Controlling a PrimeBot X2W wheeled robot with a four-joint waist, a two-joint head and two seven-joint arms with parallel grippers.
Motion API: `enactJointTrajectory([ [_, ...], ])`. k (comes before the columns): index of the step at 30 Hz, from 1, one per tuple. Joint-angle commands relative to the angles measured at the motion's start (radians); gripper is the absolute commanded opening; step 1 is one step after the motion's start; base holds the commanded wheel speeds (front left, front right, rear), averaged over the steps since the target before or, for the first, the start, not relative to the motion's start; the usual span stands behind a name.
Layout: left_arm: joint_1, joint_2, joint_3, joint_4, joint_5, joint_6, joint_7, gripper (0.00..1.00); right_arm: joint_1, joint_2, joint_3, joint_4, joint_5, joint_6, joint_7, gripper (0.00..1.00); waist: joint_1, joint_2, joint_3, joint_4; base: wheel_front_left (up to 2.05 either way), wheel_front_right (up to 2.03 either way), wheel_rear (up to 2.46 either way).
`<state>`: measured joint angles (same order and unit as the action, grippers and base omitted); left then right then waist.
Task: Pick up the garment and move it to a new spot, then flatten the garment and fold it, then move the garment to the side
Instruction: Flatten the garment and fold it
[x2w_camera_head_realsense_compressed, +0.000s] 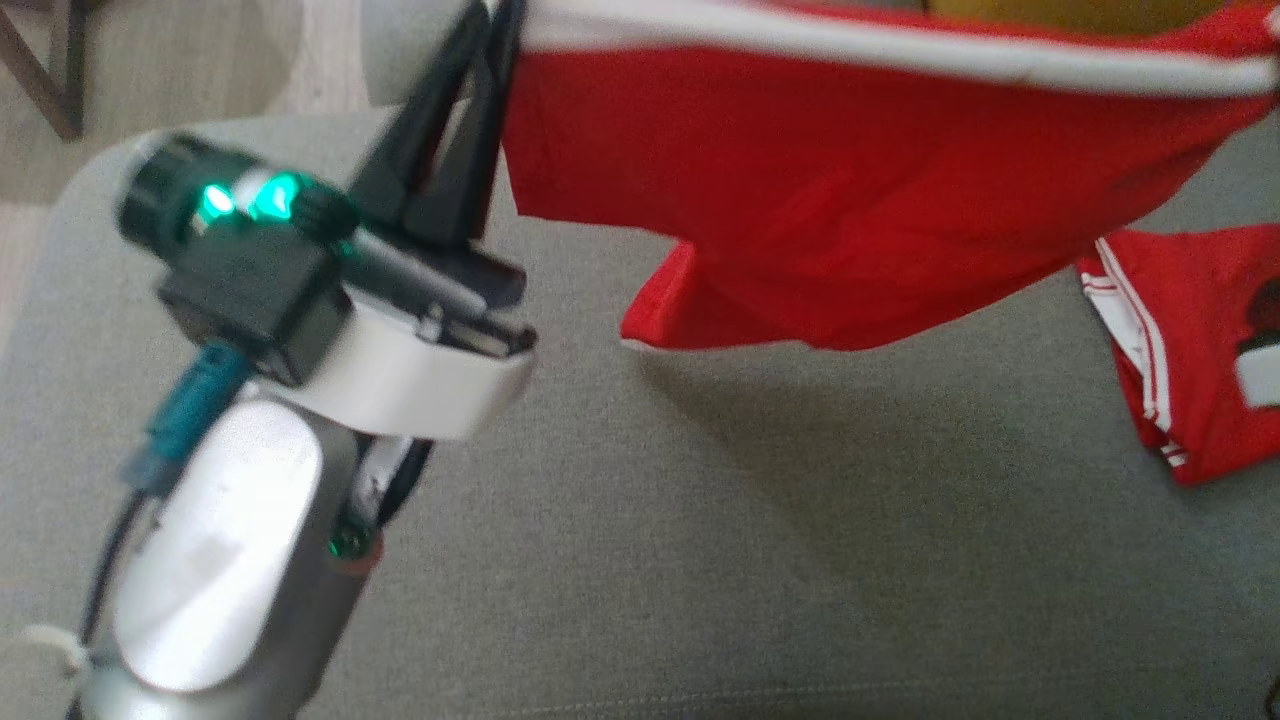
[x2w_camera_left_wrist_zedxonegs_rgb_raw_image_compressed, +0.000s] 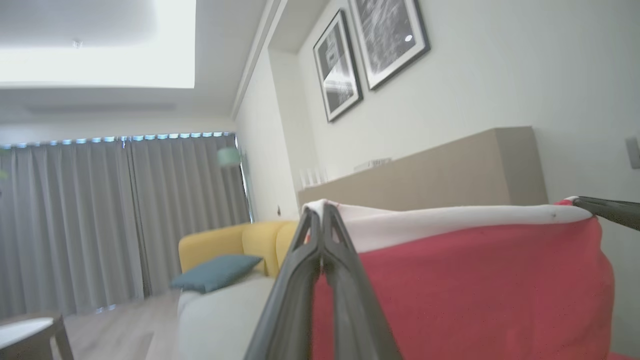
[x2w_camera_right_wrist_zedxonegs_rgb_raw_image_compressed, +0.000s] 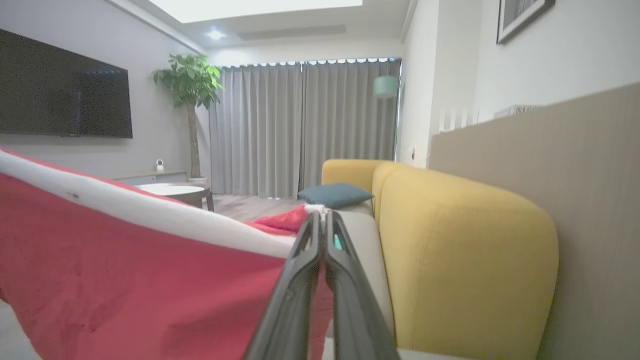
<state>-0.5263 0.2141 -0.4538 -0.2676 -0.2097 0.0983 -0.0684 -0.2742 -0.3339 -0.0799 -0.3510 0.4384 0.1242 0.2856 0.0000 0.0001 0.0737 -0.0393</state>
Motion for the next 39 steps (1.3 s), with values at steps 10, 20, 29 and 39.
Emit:
enactJointTrajectory([
  [10, -0.140, 0.023, 0.065, -0.020, -0.015, -0.002, 0.052, 0.00, -0.121, 0.044, -0.012, -0.079, 0.008, 0.007, 0.082, 0.00, 0.0000, -0.0001, -0.018, -0.006, 0.00, 0.00, 0.00],
  [20, -0.356, -0.040, 0.082, 0.318, -0.073, -0.066, -0.054, 0.00, -0.370, 0.059, 0.068, 0.206, 0.071, 0.007, -0.010, 0.00, 0.0000, -0.0001, 0.084, -0.010, 0.00, 0.00, 0.00],
  [29, -0.651, -0.095, 0.177, 0.833, -0.094, -0.095, -0.191, 0.00, -0.749, 0.143, 0.246, 0.750, 0.100, 0.007, -0.299, 0.00, 0.0000, -0.0001, 0.155, -0.033, 0.00, 0.00, 0.00],
  [39, -0.582, -0.147, 0.268, 1.085, -0.089, -0.092, -0.193, 0.00, -0.833, 0.246, 0.454, 1.222, 0.195, 0.007, -0.487, 0.00, 0.0000, -0.0001, 0.260, -0.047, 0.00, 0.00, 0.00],
])
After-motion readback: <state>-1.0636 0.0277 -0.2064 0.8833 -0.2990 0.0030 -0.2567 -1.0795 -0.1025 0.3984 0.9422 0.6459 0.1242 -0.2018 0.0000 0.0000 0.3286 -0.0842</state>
